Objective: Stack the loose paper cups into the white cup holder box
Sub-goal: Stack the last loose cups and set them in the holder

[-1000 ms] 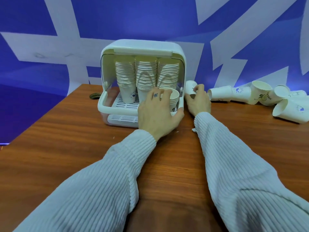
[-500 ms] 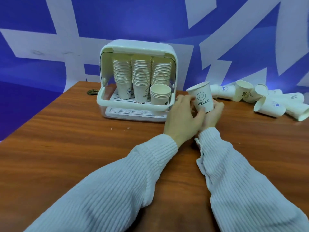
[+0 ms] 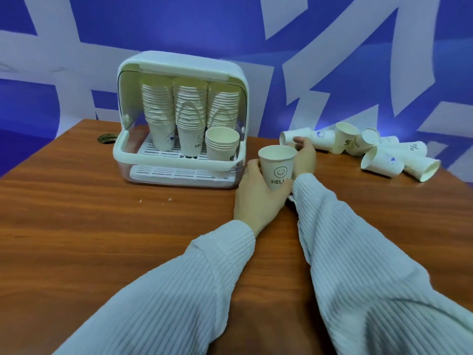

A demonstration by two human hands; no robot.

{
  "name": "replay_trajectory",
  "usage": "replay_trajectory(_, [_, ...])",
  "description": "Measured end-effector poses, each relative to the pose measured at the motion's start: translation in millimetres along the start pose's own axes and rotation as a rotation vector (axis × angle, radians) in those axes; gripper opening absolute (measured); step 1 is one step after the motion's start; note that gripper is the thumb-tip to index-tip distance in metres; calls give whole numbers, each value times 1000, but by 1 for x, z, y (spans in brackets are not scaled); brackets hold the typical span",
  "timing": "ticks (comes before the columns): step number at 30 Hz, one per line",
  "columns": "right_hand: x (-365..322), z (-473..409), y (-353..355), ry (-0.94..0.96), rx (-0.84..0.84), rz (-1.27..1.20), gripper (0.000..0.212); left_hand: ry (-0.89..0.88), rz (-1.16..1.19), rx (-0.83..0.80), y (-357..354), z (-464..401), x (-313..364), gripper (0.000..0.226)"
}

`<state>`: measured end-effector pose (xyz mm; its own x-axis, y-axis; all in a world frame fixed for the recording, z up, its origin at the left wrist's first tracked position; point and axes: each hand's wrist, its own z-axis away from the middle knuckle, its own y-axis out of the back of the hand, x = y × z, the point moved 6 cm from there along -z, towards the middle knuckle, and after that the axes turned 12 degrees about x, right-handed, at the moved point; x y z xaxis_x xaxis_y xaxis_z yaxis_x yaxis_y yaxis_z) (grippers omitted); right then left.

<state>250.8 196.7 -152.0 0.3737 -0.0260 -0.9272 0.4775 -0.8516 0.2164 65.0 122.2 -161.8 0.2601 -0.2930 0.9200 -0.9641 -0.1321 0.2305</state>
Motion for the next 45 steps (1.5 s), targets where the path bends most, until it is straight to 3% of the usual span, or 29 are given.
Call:
replay_trajectory(3, [8, -25, -4, 1, 60, 118, 53, -1, -21, -13, -1, -5, -4, 61])
replay_trajectory(11, [26, -62, -1, -14, 34, 208, 27, -22, -49, -7, -4, -6, -5, 60])
replay_trajectory(15, [21, -44, 11, -54, 93, 51, 22, -15, -36, -8, -1, -5, -2, 63])
replay_trajectory(20, [4, 0, 48, -114, 190, -243, 38, -39, 17, -4, 8, 4, 7, 62])
replay_trajectory(23, [-34, 25, 74, 23, 205, -285, 25, -82, 76, 44, 25, 11, 22, 66])
replay_trajectory(27, [-102, 53, 73, 303, 29, -291, 10, -120, 151, 205, 64, 7, 35, 67])
replay_trajectory(32, [-149, 88, 33, 607, -223, -80, 13, -62, 166, 411, 117, -8, 25, 60])
replay_trajectory(39, [-146, 115, -19, 961, -415, 590, 33, -53, 124, 420, 146, -23, 10, 68])
replay_trajectory(45, [-128, 136, -19, 956, -448, 585, 48, -61, 104, 406, 147, -41, 13, 72])
